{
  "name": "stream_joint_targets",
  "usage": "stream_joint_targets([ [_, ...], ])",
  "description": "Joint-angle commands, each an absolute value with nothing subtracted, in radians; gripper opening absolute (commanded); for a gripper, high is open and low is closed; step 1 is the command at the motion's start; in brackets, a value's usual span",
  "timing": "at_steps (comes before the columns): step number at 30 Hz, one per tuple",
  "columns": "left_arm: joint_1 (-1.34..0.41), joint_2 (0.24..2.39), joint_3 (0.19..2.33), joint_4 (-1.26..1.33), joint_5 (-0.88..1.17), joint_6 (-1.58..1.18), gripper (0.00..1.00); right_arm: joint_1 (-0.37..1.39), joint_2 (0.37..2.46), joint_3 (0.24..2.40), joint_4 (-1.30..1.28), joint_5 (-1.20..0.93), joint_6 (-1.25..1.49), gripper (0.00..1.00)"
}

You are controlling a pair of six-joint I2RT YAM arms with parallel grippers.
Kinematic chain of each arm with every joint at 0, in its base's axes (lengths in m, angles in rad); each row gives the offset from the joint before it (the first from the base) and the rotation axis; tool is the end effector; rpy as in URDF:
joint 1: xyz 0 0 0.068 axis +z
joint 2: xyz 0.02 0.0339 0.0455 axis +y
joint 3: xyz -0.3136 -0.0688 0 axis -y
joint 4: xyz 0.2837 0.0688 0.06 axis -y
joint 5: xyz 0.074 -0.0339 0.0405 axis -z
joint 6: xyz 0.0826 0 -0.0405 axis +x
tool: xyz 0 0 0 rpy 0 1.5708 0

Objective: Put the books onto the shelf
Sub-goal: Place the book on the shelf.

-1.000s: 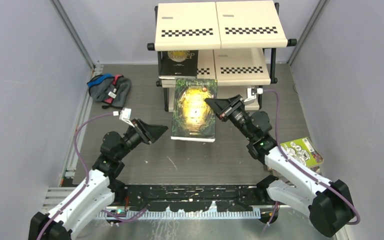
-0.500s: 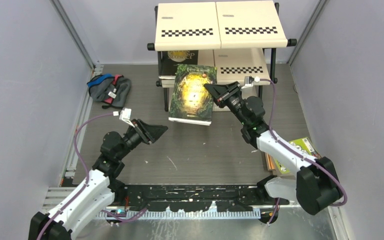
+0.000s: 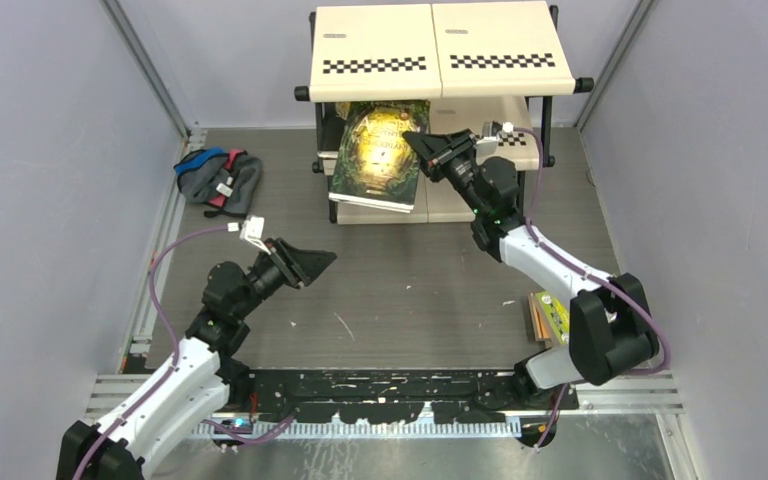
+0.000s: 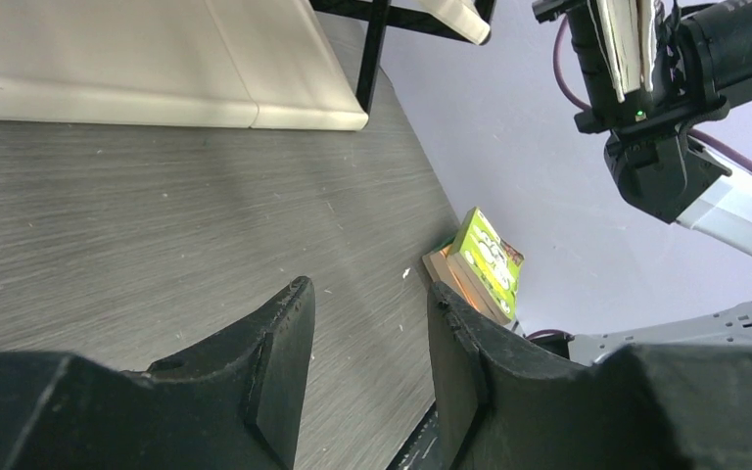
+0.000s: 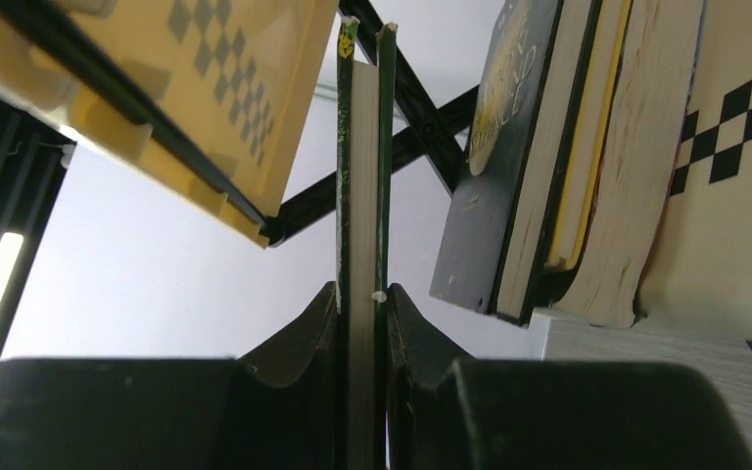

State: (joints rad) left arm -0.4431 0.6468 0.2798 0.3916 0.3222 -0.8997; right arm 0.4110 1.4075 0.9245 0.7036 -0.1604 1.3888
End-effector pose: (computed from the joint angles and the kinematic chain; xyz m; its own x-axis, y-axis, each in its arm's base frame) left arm 0.1770 -0.1130 0.2604 -0.5286 -0.5714 -0.6278 0.4481 0.4402 -0.7781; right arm 0.3613 0.1719 0.3783 -0.4921 0.8446 -0.2110 -0.2945 0.0665 0.9533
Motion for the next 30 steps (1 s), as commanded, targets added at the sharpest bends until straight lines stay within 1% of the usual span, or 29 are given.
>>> stream_joint_targets([
  [1, -0.437, 0.652, 0.289, 0.443, 0.319, -0.879, 0.46, 0.402, 1.436, 1.032, 0.818, -0.163, 1.434, 0.01],
  [10, -0.434, 0.671, 0.288, 0.461, 0.320, -0.879, 0.46, 0.383, 1.550, 1.160, 0.797, -0.172, 1.437, 0.01],
  [24, -0.422, 0.697, 0.288, 0.488, 0.330, -0.884, 0.46, 0.367, 1.694, 1.269, 0.797, -0.178, 1.452, 0.01],
  [30, -0.417, 0.698, 0.291, 0.489, 0.331, -0.885, 0.46, 0.361, 1.755, 1.353, 0.774, -0.195, 1.458, 0.01],
])
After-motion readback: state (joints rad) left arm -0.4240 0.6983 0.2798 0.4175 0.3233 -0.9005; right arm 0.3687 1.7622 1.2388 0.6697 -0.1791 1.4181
